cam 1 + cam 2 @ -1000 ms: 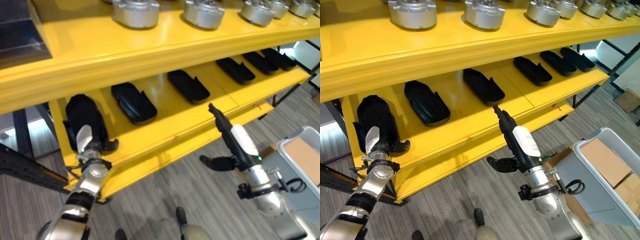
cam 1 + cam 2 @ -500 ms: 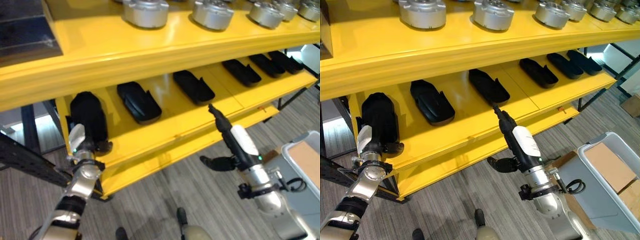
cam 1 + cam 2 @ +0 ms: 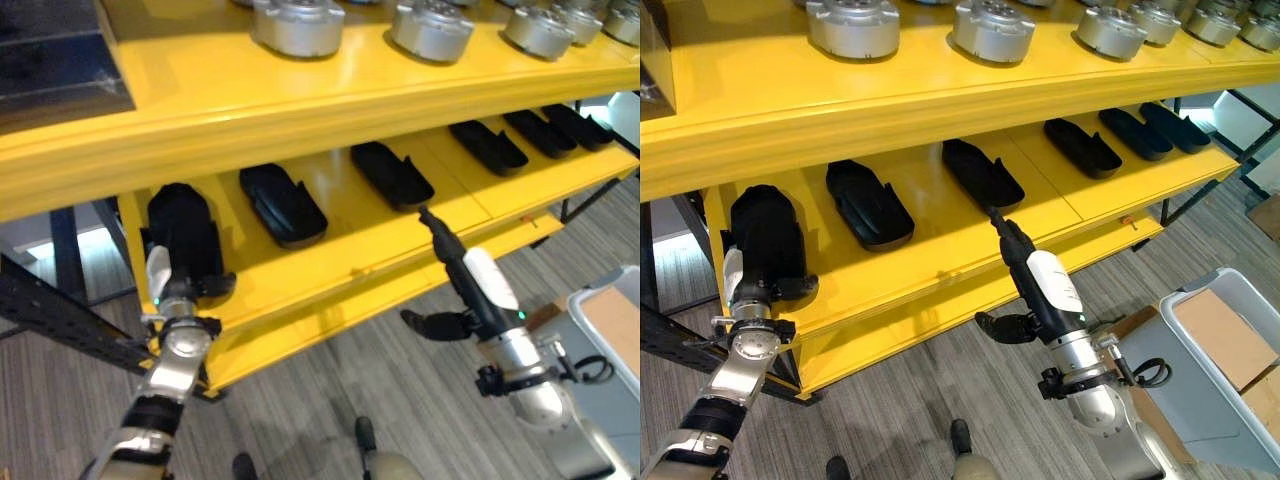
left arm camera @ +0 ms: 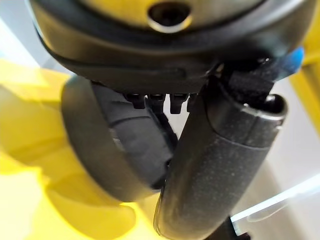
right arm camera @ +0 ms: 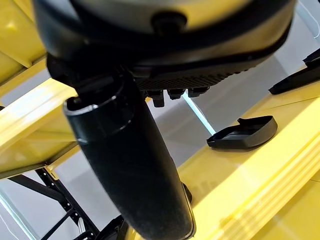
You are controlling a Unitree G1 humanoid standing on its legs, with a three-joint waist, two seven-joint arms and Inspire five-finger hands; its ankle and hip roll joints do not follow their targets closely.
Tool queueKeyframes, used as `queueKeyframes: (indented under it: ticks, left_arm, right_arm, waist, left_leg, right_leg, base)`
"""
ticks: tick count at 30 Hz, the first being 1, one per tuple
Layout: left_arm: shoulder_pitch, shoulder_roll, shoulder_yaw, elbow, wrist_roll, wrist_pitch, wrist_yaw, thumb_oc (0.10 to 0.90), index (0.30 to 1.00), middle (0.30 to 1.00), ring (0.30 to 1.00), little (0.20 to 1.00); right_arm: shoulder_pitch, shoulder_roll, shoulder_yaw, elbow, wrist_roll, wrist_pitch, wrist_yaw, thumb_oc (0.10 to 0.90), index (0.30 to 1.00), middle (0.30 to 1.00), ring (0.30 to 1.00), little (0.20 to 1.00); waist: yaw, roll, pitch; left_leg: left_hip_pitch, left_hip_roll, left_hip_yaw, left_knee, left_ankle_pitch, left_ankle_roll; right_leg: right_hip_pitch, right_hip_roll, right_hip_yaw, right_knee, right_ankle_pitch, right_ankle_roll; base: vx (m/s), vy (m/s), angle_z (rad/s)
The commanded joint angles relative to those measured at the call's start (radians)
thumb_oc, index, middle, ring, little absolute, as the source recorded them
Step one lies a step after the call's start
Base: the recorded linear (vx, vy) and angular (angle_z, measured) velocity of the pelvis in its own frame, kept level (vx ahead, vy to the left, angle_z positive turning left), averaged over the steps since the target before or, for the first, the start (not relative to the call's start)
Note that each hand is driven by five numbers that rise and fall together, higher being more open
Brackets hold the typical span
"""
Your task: Move parts from the plastic box to the shelf.
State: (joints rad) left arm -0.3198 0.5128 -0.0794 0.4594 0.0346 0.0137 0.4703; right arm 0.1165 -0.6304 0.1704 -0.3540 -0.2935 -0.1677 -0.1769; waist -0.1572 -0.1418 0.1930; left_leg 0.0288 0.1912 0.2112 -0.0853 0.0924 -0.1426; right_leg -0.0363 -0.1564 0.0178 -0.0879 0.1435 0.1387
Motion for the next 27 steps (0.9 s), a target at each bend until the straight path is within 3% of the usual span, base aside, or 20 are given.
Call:
queueKeyframes:
  ticks: [1, 9, 20, 27]
  left_arm:
    - [-0.142, 0.033, 0.05, -0.052, -0.028, -0.109, 0.058, 0.9, 1.0, 1.0, 1.0, 1.0]
    - [-0.085, 0.004, 0.083, -0.302, -0.072, -0.162, 0.026, 0.9, 1.0, 1.0, 1.0, 1.0]
    - [0.029, -0.015, 0.123, -0.459, -0.145, -0.208, -0.03, 0.9, 1.0, 1.0, 1.0, 1.0]
    - [0.172, -0.044, 0.142, -0.553, -0.264, -0.238, -0.105, 0.9, 1.0, 1.0, 1.0, 1.0]
  right_arm:
    - [-0.096, -0.012, -0.124, -0.083, 0.006, -0.045, -0.039, 0.9, 1.0, 1.0, 1.0, 1.0]
    - [-0.137, -0.004, -0.124, -0.078, -0.002, -0.031, -0.026, 0.9, 1.0, 1.0, 1.0, 1.0]
    - [-0.152, 0.013, -0.12, -0.086, 0.011, -0.028, -0.005, 0.9, 1.0, 1.0, 1.0, 1.0]
    - [-0.164, 0.055, -0.098, -0.069, 0.141, -0.036, 0.014, 0.9, 1.0, 1.0, 1.0, 1.0]
  waist:
    - [0.008, 0.034, -0.021]
    - [0.021, 0.044, -0.03]
    - [0.033, 0.055, -0.038]
    - [0.049, 0.06, -0.04]
  left_leg:
    - [0.116, -0.026, 0.013, -0.002, -0.086, 0.059]
    - [0.114, -0.029, 0.002, -0.002, -0.089, 0.063]
    - [0.109, -0.031, -0.011, -0.002, -0.086, 0.065]
    - [0.1, -0.034, -0.021, -0.002, -0.079, 0.067]
  right_leg:
    - [0.099, 0.002, -0.01, 0.003, -0.064, 0.011]
    - [0.107, 0.0, -0.022, 0.002, -0.063, 0.008]
    - [0.113, -0.003, -0.028, 0.002, -0.06, 0.006]
    - [0.115, -0.005, -0.038, 0.001, -0.057, 0.005]
  base:
    - [0.0, 0.0, 0.0]
    - [0.0, 0.0, 0.0]
    - [-0.01, -0.002, 0.02]
    - [-0.01, -0.003, 0.04]
